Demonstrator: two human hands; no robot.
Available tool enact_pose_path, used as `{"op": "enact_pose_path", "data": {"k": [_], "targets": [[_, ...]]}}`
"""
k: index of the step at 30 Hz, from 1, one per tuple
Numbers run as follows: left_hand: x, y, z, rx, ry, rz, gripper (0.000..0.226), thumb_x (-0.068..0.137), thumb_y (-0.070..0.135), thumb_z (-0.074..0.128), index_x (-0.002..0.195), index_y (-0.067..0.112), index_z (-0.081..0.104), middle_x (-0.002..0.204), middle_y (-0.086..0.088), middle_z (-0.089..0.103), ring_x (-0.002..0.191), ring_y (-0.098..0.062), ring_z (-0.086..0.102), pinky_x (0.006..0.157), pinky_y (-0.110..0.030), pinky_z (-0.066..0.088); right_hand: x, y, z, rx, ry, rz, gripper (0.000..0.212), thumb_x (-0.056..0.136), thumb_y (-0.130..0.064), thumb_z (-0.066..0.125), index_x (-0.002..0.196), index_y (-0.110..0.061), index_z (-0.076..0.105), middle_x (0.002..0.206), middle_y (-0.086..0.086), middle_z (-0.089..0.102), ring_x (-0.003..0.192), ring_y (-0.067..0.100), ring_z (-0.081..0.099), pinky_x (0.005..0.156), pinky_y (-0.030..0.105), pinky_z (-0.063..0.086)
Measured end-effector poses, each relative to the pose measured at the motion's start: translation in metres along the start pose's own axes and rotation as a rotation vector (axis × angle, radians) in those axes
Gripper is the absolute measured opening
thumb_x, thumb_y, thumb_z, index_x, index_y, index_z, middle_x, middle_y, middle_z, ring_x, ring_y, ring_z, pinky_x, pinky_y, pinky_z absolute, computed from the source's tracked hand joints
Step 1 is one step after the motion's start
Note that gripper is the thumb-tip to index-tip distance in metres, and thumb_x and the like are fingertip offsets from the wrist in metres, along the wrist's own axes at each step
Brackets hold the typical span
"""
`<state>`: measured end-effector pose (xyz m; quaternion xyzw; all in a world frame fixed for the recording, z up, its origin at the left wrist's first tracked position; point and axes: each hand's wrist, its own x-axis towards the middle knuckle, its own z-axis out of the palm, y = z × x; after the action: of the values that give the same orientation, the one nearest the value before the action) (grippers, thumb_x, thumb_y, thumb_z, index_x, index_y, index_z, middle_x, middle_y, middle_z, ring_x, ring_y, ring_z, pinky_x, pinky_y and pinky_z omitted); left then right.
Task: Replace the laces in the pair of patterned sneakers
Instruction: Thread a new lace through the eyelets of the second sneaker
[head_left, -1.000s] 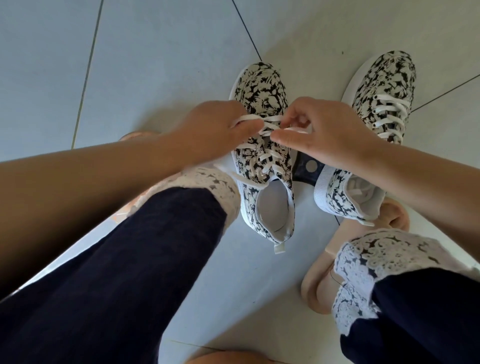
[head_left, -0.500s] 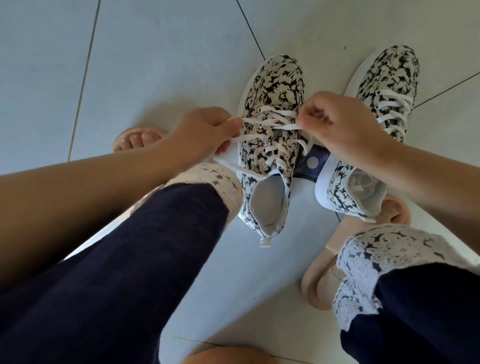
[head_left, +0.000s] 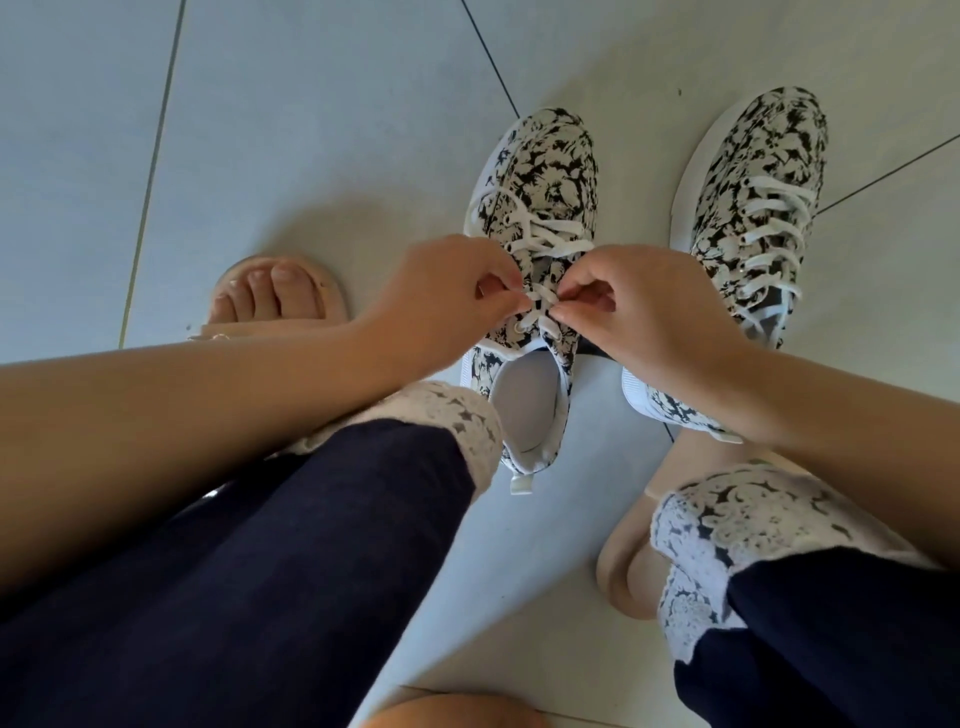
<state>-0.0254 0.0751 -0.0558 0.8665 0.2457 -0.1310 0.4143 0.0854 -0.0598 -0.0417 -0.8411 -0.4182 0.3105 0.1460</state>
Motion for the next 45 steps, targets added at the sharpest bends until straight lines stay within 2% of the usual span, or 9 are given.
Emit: {"op": "enact_pose_path", "data": {"k": [10,15,18,22,26,33,36,40,45], "targets": [[0.011,0.003,0.003,0.049,-0.039,0.001,0.008,0.086,0.026,0.062,0.082,0.019,0.061,0.071,0.017,0.046,0.068,-0.003,0.044,0.06,-0.008,0.032,-0.002,0.003,-0.011,0.313,-0.132,0.007,0.008,0.083,-0.015,0.063,0.076,-0.017,0.062,0.066,-0.008,0.06,0.062,0.004,0.055,0.058,0.008,0.04],[0.0,0.003,0.002,-0.156,-0.007,-0.045,0.005,0.086,0.01,0.058,0.081,0.01,0.057,0.075,0.006,0.055,0.069,-0.005,0.052,0.067,-0.013,0.045,-0.008,0.012,-0.009,0.556,-0.116,0.159,0.011,0.083,-0.007,0.06,0.079,-0.017,0.058,0.081,-0.001,0.068,0.071,-0.004,0.062,0.065,0.005,0.044],[-0.005,0.003,0.005,-0.38,-0.026,-0.14,0.007,0.087,0.004,0.056,0.082,0.008,0.056,0.067,0.003,0.057,0.054,0.001,0.053,0.053,-0.014,0.05,-0.005,0.012,-0.012,0.773,-0.226,0.249,0.017,0.084,0.003,0.056,0.088,-0.014,0.053,0.074,0.005,0.064,0.06,0.001,0.058,0.057,0.015,0.044],[-0.003,0.005,0.004,-0.401,-0.09,-0.162,0.009,0.087,0.004,0.056,0.081,0.011,0.053,0.063,0.002,0.056,0.047,0.0,0.048,0.048,-0.011,0.042,-0.008,0.006,-0.012,0.457,-0.276,0.146,0.012,0.084,-0.017,0.065,0.094,-0.022,0.059,0.073,-0.008,0.062,0.06,-0.001,0.054,0.057,0.011,0.041],[0.001,0.009,0.0,-0.01,-0.143,-0.012,0.01,0.091,0.018,0.054,0.1,0.018,0.059,0.078,0.015,0.052,0.071,-0.002,0.047,0.061,-0.004,0.035,-0.009,-0.005,-0.008,0.139,-0.115,0.029,0.002,0.086,-0.021,0.063,0.086,-0.02,0.064,0.074,-0.012,0.062,0.065,0.005,0.058,0.06,0.021,0.046],[-0.01,-0.006,-0.015,-0.547,-0.215,-0.238,0.02,0.087,-0.001,0.053,0.083,0.018,0.059,0.078,-0.001,0.06,0.059,-0.006,0.05,0.056,-0.015,0.047,-0.014,0.014,-0.03,0.889,-0.304,0.238,0.017,0.09,0.006,0.045,0.083,-0.008,0.053,0.06,-0.008,0.061,0.054,0.006,0.047,0.051,0.017,0.036],[-0.007,-0.01,-0.02,-0.586,-0.352,-0.219,0.019,0.088,0.002,0.052,0.08,0.019,0.057,0.097,-0.007,0.062,0.064,-0.011,0.045,0.06,-0.022,0.042,-0.016,0.018,-0.027,0.675,-0.379,0.198,0.006,0.089,-0.01,0.055,0.089,-0.016,0.058,0.064,-0.01,0.056,0.055,0.004,0.045,0.052,0.015,0.038],[-0.001,-0.002,-0.021,-0.454,-0.399,-0.174,0.009,0.086,0.019,0.058,0.084,0.01,0.058,0.065,0.004,0.05,0.055,-0.005,0.04,0.057,-0.019,0.042,-0.009,0.007,-0.019,0.247,-0.253,0.001,0.005,0.085,-0.027,0.063,0.087,-0.022,0.064,0.061,-0.01,0.056,0.046,0.001,0.044,0.043,0.011,0.032],[0.007,0.004,-0.022,-0.193,-0.353,-0.071,0.003,0.083,0.022,0.063,0.087,0.021,0.063,0.083,-0.001,0.066,0.075,-0.008,0.058,0.079,-0.024,0.051,-0.008,0.012,-0.029,0.736,-0.349,0.121,0.006,0.086,-0.011,0.06,0.081,-0.007,0.061,0.058,-0.013,0.059,0.049,0.0,0.044,0.047,0.01,0.032]]}}
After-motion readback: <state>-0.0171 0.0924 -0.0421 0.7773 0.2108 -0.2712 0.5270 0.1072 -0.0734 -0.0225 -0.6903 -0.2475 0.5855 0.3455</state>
